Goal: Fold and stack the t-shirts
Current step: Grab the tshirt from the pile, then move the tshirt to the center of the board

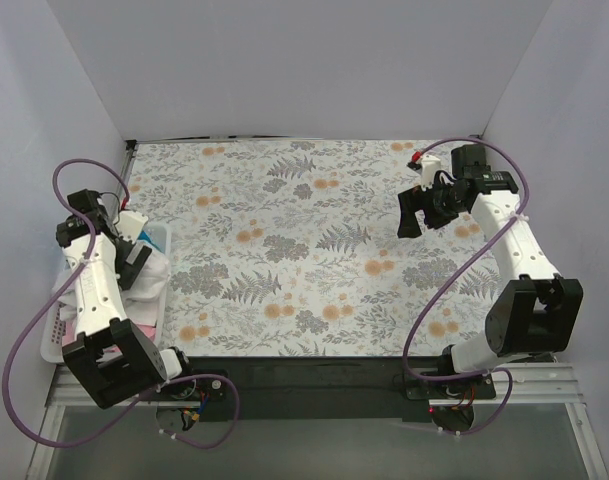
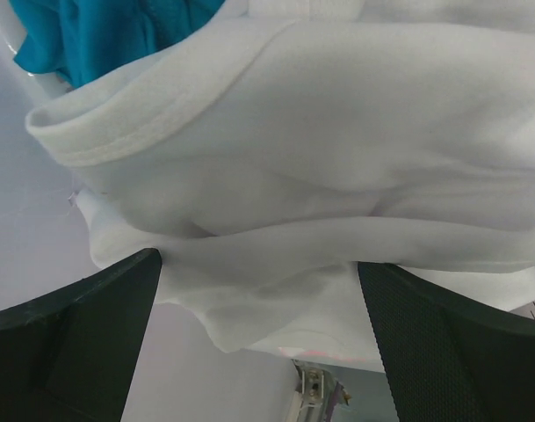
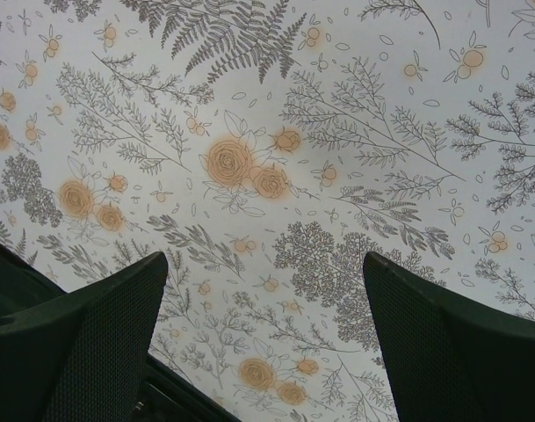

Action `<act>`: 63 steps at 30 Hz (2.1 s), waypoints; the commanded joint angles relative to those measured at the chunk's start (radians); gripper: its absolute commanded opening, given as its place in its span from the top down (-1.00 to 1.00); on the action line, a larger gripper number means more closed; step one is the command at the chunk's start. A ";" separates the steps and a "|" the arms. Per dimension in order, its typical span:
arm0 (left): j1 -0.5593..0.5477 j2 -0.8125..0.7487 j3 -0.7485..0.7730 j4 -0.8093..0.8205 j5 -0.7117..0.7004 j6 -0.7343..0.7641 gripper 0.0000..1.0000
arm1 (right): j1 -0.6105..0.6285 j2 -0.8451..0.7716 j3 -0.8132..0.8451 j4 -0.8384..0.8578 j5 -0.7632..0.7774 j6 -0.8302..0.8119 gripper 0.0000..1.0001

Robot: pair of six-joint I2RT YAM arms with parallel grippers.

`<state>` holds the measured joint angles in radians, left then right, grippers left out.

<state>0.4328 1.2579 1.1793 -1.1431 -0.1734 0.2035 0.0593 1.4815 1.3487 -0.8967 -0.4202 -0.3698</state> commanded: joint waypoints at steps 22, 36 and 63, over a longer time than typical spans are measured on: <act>-0.396 0.211 0.790 0.029 0.301 -0.251 1.00 | -0.009 0.069 0.171 -0.021 -0.029 0.029 -0.88; -0.950 0.439 1.207 0.644 0.233 -0.519 1.00 | -0.125 0.037 0.190 -0.016 -0.091 0.061 -0.87; -0.437 0.130 -0.023 0.422 0.771 -0.636 -0.74 | -0.118 0.002 0.003 -0.027 -0.019 -0.144 -0.75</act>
<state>0.0185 1.4452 1.1229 -0.6575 0.3889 -0.5030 -0.1303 1.4796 1.3640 -0.9249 -0.4526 -0.4793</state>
